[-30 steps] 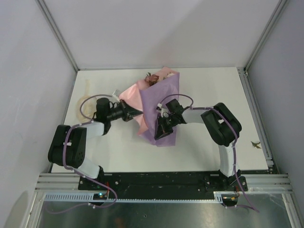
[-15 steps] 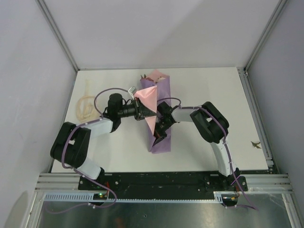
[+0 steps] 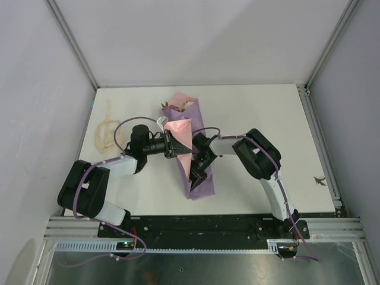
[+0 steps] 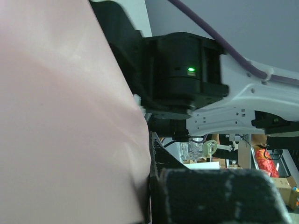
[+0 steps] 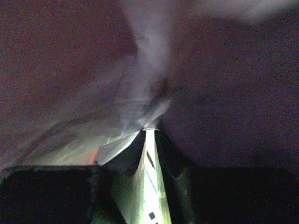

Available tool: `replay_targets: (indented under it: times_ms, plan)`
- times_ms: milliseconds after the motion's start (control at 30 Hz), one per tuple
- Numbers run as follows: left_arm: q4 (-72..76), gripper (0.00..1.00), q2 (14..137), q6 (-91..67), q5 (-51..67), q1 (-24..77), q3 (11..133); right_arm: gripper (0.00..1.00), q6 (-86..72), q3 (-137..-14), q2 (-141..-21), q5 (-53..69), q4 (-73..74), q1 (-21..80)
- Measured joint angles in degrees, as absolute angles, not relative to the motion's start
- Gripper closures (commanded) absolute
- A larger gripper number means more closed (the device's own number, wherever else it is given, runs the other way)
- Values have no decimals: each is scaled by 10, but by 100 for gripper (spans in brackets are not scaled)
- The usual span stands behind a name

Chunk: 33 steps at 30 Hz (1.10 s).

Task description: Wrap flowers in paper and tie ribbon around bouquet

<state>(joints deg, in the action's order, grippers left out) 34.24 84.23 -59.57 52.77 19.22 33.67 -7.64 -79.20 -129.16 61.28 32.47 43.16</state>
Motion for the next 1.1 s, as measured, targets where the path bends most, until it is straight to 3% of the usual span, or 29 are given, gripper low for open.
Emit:
replay_targets:
  times_ms: [600,1100]
  plan:
    - [347,100,834,-585,548,145,289,69,-246,-621,-1080,561,116,383]
    - [350,100,875,-585,510,177,339,74,-359,-598,-1183,543,-25,376]
